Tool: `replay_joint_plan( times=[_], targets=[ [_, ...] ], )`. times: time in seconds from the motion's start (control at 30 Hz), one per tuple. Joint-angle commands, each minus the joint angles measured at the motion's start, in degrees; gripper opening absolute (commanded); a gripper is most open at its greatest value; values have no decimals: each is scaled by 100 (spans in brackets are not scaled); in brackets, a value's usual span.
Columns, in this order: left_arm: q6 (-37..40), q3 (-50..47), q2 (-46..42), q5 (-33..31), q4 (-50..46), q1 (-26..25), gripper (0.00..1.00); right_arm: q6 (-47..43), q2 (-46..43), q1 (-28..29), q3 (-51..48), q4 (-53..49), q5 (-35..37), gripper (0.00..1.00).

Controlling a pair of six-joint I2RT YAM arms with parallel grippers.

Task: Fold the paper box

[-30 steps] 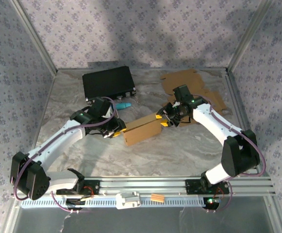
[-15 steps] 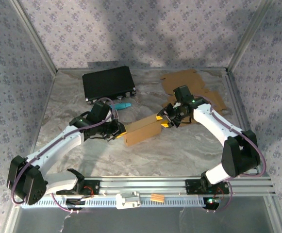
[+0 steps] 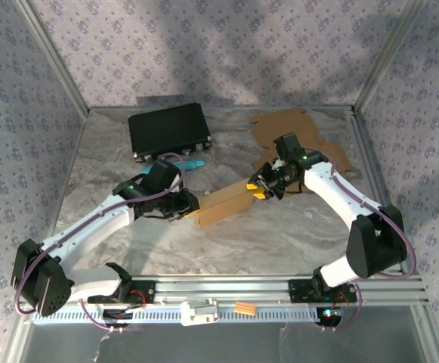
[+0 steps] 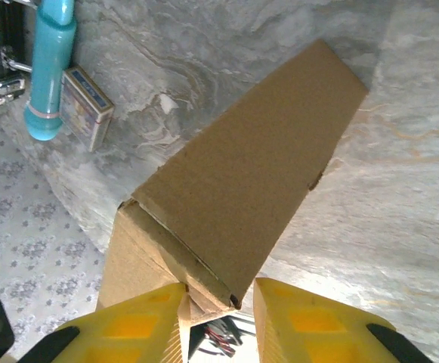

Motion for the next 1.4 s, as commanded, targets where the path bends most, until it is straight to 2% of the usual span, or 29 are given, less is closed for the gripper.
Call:
replay_joint_plan(
  times=[0.0, 0.2, 0.33, 0.43, 0.53, 0.6, 0.7, 0.87, 0.97, 1.13, 1.37],
  targets=[
    [467, 107, 207, -463, -1033, -397, 24, -670, -138, -243, -443, -1083, 353, 31],
    [529, 124, 268, -285, -1087, -983, 29, -1099, -666, -602, -1267, -1270, 191, 34],
    [540, 86, 358, -191, -1012, -1047, 29, -1048, -662, -655, -1385, -1154, 149, 34],
    [503, 268, 353, -270, -1003, -965, 29, -1282, -601, -692, -1079, -1225, 284, 36],
    [329, 497, 190, -480, -1019, -693, 31, -2095, -372, -723, -396, -1372, 756, 47],
    [188, 527, -33, -662, -882, -407, 32, -2934, 21, -730, -115, -1105, 936, 58],
    [57, 340, -389, -767, -491, 95, 33, -4110, 931, -719, 332, -1111, 837, 59],
    [59, -143, -992, -629, 223, 830, 35, -5114, 1810, -507, 1209, -1098, 927, 62],
    [131, -340, -1342, -538, 193, 1192, 35, -5181, 2276, -463, 1472, -1140, 841, 62],
    [51, -693, -2065, -584, 48, 1579, 36, -5099, 2650, -27, 1562, -1067, 721, 59],
    [4, -740, -2397, -593, -191, 1703, 36, -4028, 2721, 775, 1472, -573, 611, 51]
  ],
)
